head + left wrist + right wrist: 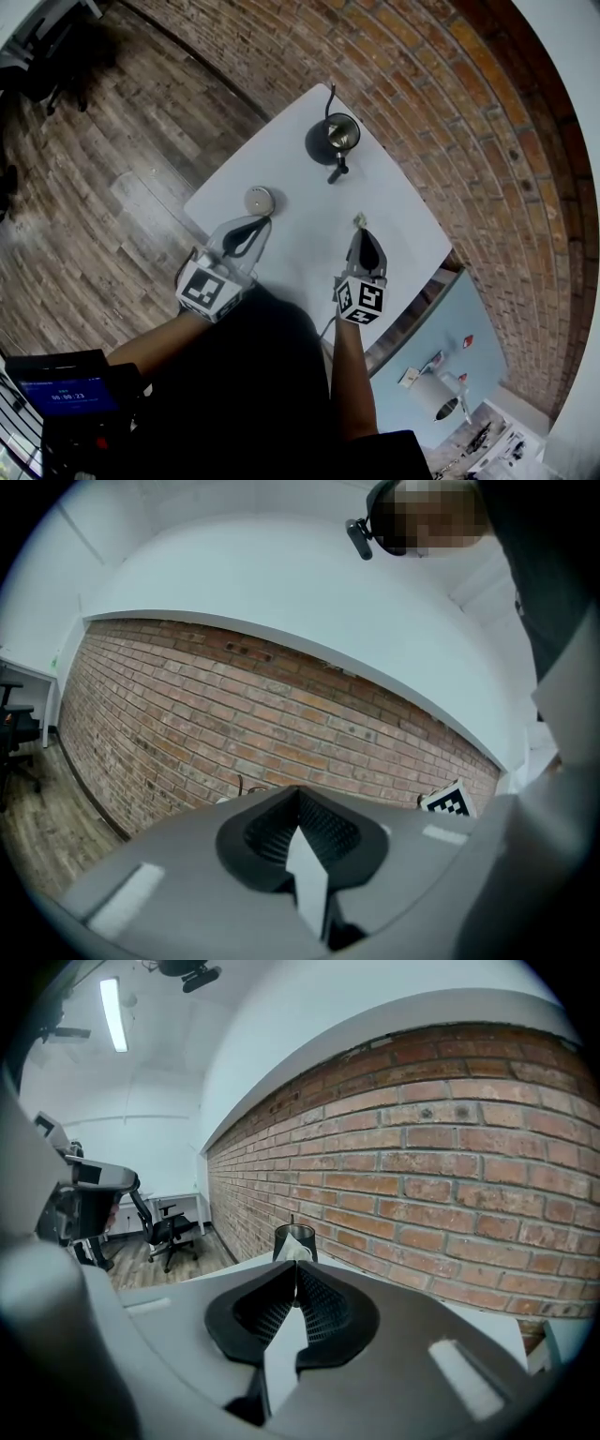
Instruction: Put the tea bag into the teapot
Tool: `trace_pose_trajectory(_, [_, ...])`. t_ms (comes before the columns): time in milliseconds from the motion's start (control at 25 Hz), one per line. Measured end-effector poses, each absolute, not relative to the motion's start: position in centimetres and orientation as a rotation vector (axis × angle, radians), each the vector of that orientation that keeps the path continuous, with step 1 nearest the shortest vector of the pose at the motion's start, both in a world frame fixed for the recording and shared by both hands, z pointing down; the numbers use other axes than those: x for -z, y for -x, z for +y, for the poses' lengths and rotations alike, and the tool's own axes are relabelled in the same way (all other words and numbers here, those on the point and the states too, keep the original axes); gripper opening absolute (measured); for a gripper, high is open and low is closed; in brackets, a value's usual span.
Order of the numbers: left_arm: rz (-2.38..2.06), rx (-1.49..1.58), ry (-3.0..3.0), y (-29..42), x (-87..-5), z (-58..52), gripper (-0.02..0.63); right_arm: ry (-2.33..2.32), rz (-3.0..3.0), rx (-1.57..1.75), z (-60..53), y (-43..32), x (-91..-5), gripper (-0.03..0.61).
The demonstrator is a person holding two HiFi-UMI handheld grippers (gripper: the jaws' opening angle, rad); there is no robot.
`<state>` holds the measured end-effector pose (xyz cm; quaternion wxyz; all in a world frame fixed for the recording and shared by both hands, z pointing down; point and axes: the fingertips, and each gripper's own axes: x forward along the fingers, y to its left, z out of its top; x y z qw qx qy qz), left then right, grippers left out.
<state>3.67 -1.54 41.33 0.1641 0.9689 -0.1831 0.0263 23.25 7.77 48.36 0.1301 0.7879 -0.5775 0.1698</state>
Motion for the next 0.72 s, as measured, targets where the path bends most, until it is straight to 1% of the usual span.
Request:
trace_pose_trajectory(280, [-0.484,-0.069,-2.756,-1.8,-41.3,-3.4,0.000,-2.325,-1.655,-0.477,5.5,-21.2,-47.2,0.008])
trace_pose_trajectory(480, [-0.497,-0.076,-2.772,-1.9,-41.1,-3.7,0.000,-2.327,-1.675,-0.463,4.6,-21.5,-47.1,0.008])
trace_pose_trajectory(720, [-0.523,-0.048,-2.719,-0.1,-41.4,-5.0,0.000,-2.309,-1.700,-0.439,2.4,-20.8,-47.1,0.008])
